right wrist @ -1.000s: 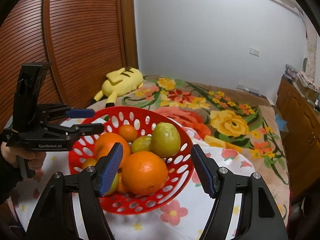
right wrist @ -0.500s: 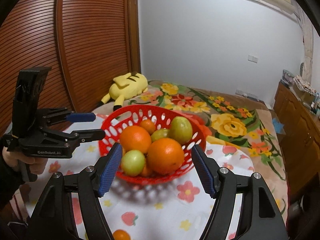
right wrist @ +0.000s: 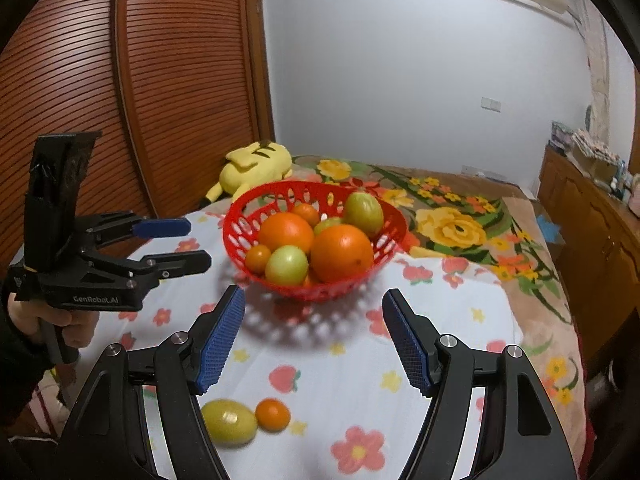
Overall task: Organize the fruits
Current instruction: 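Open the left gripper and move both grippers back toward the remaining fruits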
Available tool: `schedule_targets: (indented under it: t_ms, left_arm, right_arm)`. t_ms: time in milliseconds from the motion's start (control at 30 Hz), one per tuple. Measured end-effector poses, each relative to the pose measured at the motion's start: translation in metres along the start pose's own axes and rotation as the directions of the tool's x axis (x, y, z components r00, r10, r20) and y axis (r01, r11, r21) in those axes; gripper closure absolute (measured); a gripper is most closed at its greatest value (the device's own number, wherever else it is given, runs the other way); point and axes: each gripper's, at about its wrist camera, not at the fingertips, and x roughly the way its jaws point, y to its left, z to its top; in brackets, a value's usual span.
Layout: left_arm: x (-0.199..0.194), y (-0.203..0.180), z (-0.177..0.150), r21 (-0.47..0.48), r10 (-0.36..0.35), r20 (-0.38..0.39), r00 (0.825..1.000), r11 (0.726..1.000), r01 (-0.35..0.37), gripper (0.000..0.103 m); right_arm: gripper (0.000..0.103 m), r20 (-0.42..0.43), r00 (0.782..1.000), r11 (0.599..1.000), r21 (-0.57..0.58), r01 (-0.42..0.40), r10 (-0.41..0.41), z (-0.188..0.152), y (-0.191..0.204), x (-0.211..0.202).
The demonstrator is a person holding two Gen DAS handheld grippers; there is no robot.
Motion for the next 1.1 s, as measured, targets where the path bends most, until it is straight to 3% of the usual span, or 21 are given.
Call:
schedule_targets:
  t_ms: [533, 1100]
  left_arm:
    - [0.005, -0.034, -0.057, -0.003, -0.047, -0.078, 0.996, 0.999, 0.046, 0.036]
    - [0.027, -0.054, -0.088, -0.055, -0.135, -0.16, 0.978, 0.99, 0.128, 0.036]
  right_arm:
    - [0.029, -0.054, 0.998, 0.993, 0.115, -0.039, 0.045, -0.077, 0.004, 0.006]
    - [0.029, -0.07, 0.996, 0.977, 0.211, -0.031, 0.047, -0.116, -0.007, 0.004]
